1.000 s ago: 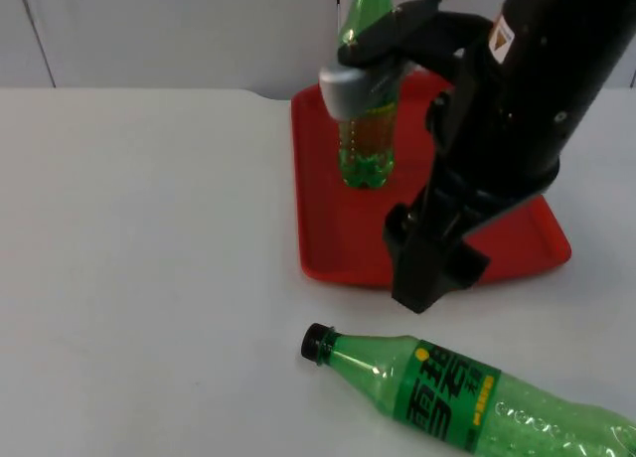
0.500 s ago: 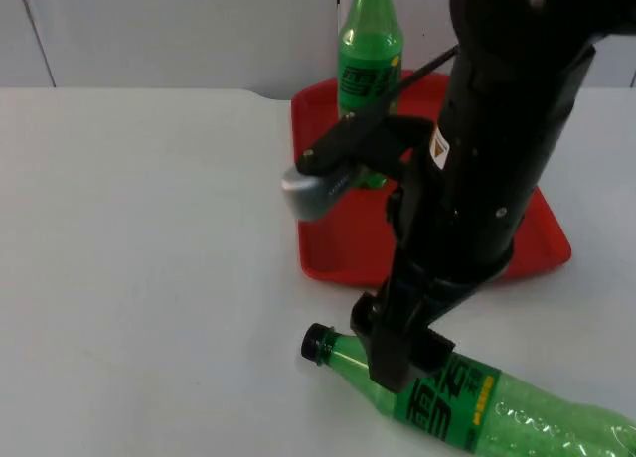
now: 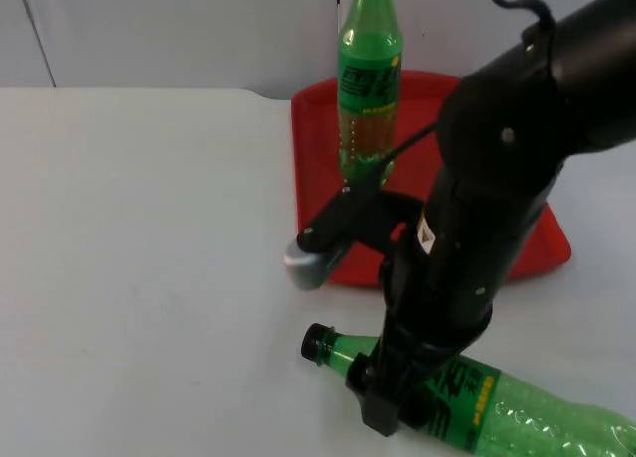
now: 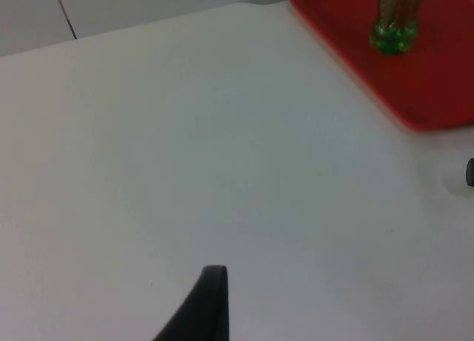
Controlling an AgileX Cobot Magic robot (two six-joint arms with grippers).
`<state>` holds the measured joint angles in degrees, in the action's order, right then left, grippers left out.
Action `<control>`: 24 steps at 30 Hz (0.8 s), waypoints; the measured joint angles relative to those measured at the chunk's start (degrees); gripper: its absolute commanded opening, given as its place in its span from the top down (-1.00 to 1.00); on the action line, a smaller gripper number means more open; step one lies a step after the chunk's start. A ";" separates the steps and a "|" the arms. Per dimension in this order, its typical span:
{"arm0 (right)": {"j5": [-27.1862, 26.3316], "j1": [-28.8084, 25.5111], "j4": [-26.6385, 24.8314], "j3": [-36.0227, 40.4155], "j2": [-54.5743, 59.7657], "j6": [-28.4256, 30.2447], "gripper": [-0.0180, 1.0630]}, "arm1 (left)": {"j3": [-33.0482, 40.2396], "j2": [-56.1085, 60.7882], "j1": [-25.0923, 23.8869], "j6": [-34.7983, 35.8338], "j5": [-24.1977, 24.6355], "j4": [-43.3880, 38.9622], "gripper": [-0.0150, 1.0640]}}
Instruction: Place the bottle upright on the tray.
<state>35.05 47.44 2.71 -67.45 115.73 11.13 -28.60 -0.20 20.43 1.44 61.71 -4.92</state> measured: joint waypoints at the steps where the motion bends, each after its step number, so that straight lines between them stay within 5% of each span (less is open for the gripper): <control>1: -0.44 0.00 0.00 0.00 0.50 0.00 -0.86 | 0.00 0.00 0.00 0.00 0.00 0.00 -0.97; 16: -1.31 0.00 1.03 0.00 4.26 -0.21 -0.66 | 0.00 0.00 0.00 0.00 0.00 0.00 -0.97; 20: -1.21 0.00 1.30 0.00 4.39 -0.21 -0.30 | 0.00 0.00 0.00 0.00 0.00 0.00 -0.97; 24: -0.60 0.00 1.80 0.00 4.41 -0.21 0.39 | 0.00 0.00 0.00 0.00 0.00 0.00 -0.97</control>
<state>34.45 47.44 4.51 -67.45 120.14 10.92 -28.60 -0.20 20.43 1.44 61.71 -4.92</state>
